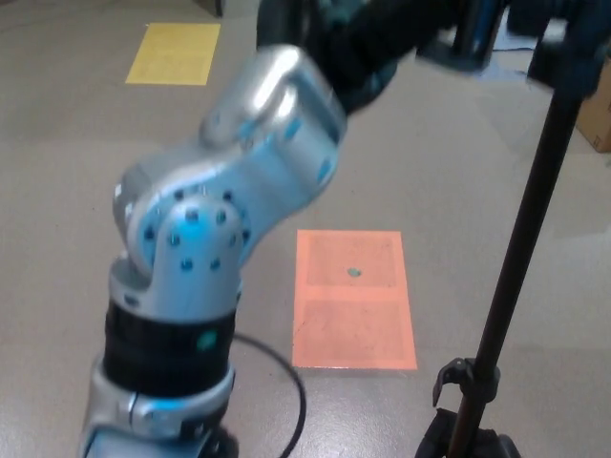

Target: A phone stand is kept on the floor and the robot uses both its hands to grab it and uses its left hand to extend the phone stand by pulling it upwards

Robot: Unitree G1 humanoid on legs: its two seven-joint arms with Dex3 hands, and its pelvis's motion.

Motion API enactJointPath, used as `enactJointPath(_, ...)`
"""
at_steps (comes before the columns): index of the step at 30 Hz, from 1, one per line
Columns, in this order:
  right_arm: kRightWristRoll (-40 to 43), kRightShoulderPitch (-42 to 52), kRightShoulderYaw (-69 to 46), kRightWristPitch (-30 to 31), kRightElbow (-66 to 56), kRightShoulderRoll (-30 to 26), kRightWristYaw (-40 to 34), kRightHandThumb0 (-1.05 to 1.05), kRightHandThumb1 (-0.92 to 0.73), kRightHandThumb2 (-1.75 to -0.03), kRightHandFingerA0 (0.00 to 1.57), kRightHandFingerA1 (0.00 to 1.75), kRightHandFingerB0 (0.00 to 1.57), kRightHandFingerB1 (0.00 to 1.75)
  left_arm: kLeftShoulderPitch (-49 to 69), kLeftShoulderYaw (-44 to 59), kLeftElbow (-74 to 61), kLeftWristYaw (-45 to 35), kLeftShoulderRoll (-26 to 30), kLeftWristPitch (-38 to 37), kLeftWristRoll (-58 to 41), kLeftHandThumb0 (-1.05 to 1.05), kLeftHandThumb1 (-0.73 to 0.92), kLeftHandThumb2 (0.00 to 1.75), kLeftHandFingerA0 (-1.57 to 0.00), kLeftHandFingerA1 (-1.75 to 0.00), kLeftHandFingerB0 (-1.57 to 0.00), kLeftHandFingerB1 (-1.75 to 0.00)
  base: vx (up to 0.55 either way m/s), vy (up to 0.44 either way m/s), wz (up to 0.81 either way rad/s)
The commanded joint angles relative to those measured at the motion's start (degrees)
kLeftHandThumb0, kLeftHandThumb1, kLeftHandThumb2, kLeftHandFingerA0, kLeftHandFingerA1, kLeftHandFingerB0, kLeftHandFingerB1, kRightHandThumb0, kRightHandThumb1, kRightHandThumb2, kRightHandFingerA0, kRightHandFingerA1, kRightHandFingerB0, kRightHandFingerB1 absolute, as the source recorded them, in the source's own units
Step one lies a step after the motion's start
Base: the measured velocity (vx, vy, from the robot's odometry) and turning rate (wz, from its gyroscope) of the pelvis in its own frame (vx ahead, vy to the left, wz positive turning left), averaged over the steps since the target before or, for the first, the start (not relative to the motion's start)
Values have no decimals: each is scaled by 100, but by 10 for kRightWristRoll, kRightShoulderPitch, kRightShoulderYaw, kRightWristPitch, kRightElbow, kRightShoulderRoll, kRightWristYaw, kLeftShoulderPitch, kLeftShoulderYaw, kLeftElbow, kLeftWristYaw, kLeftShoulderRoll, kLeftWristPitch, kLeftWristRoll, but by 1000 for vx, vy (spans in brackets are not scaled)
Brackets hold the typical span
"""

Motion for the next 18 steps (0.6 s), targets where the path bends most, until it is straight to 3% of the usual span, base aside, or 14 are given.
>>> enactJointPath(1, 35, 7, -32, 55, 25, -15, -19, -44, -68, -60, 84, 175, 69, 173, -281, 106, 34, 93, -15, -47, -63, -15, 65, 54, -63, -166, -38, -109, 0, 0, 0)
enactJointPath(2, 35, 7, -33, 57, 24, -14, -19, -44, -68, -60, 84, 175, 69, 173, -281, 107, 35, 93, -15, -46, -62, -15, 65, 54, -63, -166, -38, -109, 0, 0, 0)
enactJointPath(3, 31, 6, -31, 49, 28, -16, -22, -43, -68, -60, 85, 175, 69, 173, -281, 109, 35, 94, -19, -49, -60, -14, 65, 53, -64, -170, -38, -124, 0, 0, 0)
enactJointPath(4, 27, 5, -29, 48, 30, -18, -25, -45, -69, -60, 86, 175, 69, 174, -282, 110, 34, 97, -21, -49, -59, -14, 62, 58, -61, -170, -35, -91, 0, 0, 0)
enactJointPath(5, 25, 4, -29, 49, 30, -18, -27, -45, -69, -60, 86, 175, 69, 174, -283, 112, 35, 99, -22, -48, -59, -14, 62, 58, -61, -170, -35, -91, 0, 0, 0)
enactJointPath(7, 22, 4, -28, 49, 29, -19, -28, -46, -68, -61, 88, 175, 71, 174, -285, 114, 35, 100, -22, -43, -59, -15, 65, 57, -61, -171, -34, -65, 0, 0, 0)
enactJointPath(11, 18, 1, -27, 59, 26, -18, -32, -46, -69, -61, 87, 175, 70, 174, -282, 120, 33, 100, -24, -37, -63, -13, 67, 54, -68, -171, -34, -70, 0, 0, 0)
enactJointPath(12, 19, 1, -28, 61, 25, -18, -31, -46, -69, -61, 86, 175, 70, 173, -276, 122, 30, 96, -27, -39, -68, -13, 67, 56, -69, -170, -26, -56, 0, 0, 0)
enactJointPath(14, 21, 1, -29, 64, 23, -17, -31, -46, -68, -61, 85, 175, 70, 173, -268, 124, 25, 92, -29, -32, -69, -15, 66, 57, -67, -169, -27, -54, 0, 0, 0)
enactJointPath(15, 19, 6, -27, 61, 19, -18, -31, -48, -69, -61, 86, 175, 70, 175, -246, 116, 7, 91, -32, -24, -63, -17, 65, 58, -73, -166, -36, -91, 0, 0, 0)
enactJointPath(17, 18, 7, -26, 60, 17, -18, -31, -48, -69, -61, 86, 175, 70, 175, -239, 117, -2, 92, -36, -16, -59, -17, 65, 58, -73, -166, -36, -91, 0, 0, 0)
enactJointPath(18, 15, 10, -23, 52, 14, -19, -34, -48, -70, -61, 86, 175, 70, 175, -212, 104, -26, 87, -38, -3, -55, -17, 68, 53, -66, -171, -58, -161, 0, 0, 0)
